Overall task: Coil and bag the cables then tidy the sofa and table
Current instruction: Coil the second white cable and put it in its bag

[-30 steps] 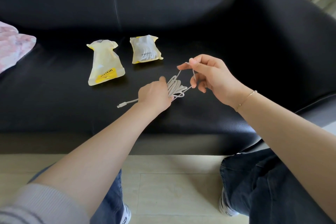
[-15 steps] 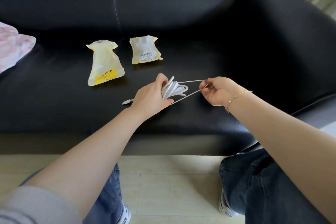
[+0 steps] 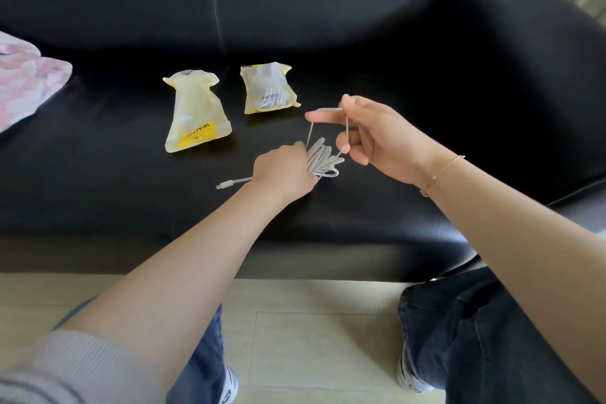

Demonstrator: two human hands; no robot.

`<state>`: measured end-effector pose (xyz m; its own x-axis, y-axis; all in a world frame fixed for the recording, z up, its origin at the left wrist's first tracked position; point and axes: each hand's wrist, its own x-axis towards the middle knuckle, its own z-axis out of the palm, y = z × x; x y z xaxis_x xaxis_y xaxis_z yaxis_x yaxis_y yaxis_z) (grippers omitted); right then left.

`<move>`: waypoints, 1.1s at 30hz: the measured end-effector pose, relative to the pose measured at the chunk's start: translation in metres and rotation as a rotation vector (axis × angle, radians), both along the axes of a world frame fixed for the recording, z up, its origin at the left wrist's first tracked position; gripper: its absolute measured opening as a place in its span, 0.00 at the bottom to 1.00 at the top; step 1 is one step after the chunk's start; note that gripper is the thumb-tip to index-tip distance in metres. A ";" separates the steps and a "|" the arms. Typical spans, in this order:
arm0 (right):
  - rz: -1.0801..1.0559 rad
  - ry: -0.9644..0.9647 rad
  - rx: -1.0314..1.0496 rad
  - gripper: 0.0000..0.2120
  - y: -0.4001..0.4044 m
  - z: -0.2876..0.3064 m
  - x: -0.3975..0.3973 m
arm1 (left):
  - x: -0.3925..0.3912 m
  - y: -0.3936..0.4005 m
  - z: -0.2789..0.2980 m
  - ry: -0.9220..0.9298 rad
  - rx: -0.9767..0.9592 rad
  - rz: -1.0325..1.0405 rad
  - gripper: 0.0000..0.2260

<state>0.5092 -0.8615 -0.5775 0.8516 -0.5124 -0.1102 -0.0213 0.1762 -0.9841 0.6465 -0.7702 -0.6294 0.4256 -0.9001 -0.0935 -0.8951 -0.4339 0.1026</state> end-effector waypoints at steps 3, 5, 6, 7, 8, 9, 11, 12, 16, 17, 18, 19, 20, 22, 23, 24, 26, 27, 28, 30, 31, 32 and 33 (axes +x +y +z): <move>0.089 0.028 -0.086 0.11 0.009 0.005 -0.003 | 0.000 -0.006 -0.004 0.035 0.051 0.088 0.21; 0.073 0.059 -0.124 0.11 0.008 0.005 -0.007 | 0.002 -0.009 -0.002 0.133 0.044 0.180 0.20; 0.043 0.069 -0.131 0.11 0.005 0.003 -0.009 | 0.005 -0.009 -0.002 0.217 0.026 0.236 0.19; 0.002 0.077 -0.135 0.11 0.003 0.002 -0.011 | 0.009 -0.010 -0.002 0.313 0.006 0.292 0.19; -0.042 0.088 -0.148 0.10 -0.001 0.000 -0.013 | 0.013 -0.009 -0.001 0.406 -0.013 0.344 0.19; -0.078 0.099 -0.171 0.10 -0.003 -0.001 -0.014 | 0.015 -0.009 0.000 0.494 -0.027 0.390 0.20; -0.117 0.115 -0.222 0.09 -0.006 -0.003 -0.017 | 0.017 -0.012 0.007 0.647 -0.040 0.486 0.23; -0.124 0.115 -0.244 0.09 -0.006 -0.004 -0.018 | 0.017 -0.015 0.011 0.701 -0.034 0.538 0.25; -0.163 0.122 -0.315 0.09 -0.005 -0.004 -0.017 | 0.018 -0.019 0.028 0.837 0.001 0.685 0.26; -0.174 0.123 -0.327 0.08 -0.006 -0.004 -0.017 | 0.020 -0.018 0.027 0.860 0.003 0.677 0.25; -0.180 0.125 -0.332 0.08 -0.007 -0.004 -0.018 | 0.022 -0.016 0.026 0.858 -0.002 0.652 0.25; -0.182 0.129 -0.336 0.08 -0.008 -0.005 -0.019 | 0.024 -0.014 0.022 0.806 -0.012 0.611 0.26; -0.177 0.128 -0.338 0.07 -0.008 -0.004 -0.019 | 0.025 -0.011 0.020 0.720 -0.028 0.559 0.26; -0.173 0.120 -0.348 0.07 -0.008 -0.005 -0.019 | 0.025 -0.006 0.016 0.498 -0.086 0.433 0.24; -0.180 0.121 -0.365 0.06 -0.007 -0.005 -0.019 | 0.024 -0.004 0.015 0.380 -0.113 0.381 0.23; -0.191 0.131 -0.388 0.06 -0.006 -0.006 -0.018 | 0.025 -0.003 0.013 0.272 -0.127 0.338 0.23; -0.221 0.178 -0.466 0.07 -0.005 -0.008 -0.019 | 0.027 -0.003 0.007 0.145 -0.115 0.280 0.26; -0.236 0.206 -0.518 0.07 -0.005 -0.009 -0.020 | 0.028 -0.004 0.005 0.122 -0.099 0.258 0.29; -0.249 0.239 -0.575 0.07 -0.006 -0.010 -0.021 | 0.028 -0.005 0.004 0.109 -0.081 0.233 0.34; -0.265 0.311 -0.690 0.08 -0.007 -0.010 -0.026 | 0.026 -0.005 0.003 0.091 -0.024 0.186 0.46; -0.269 0.336 -0.734 0.09 -0.007 -0.010 -0.028 | 0.025 -0.005 0.003 0.077 0.003 0.166 0.50; -0.269 0.352 -0.768 0.08 -0.005 -0.008 -0.031 | 0.023 -0.005 0.003 0.056 0.028 0.147 0.52; -0.263 0.365 -0.793 0.08 -0.004 -0.007 -0.033 | 0.020 -0.005 0.003 0.030 0.047 0.134 0.53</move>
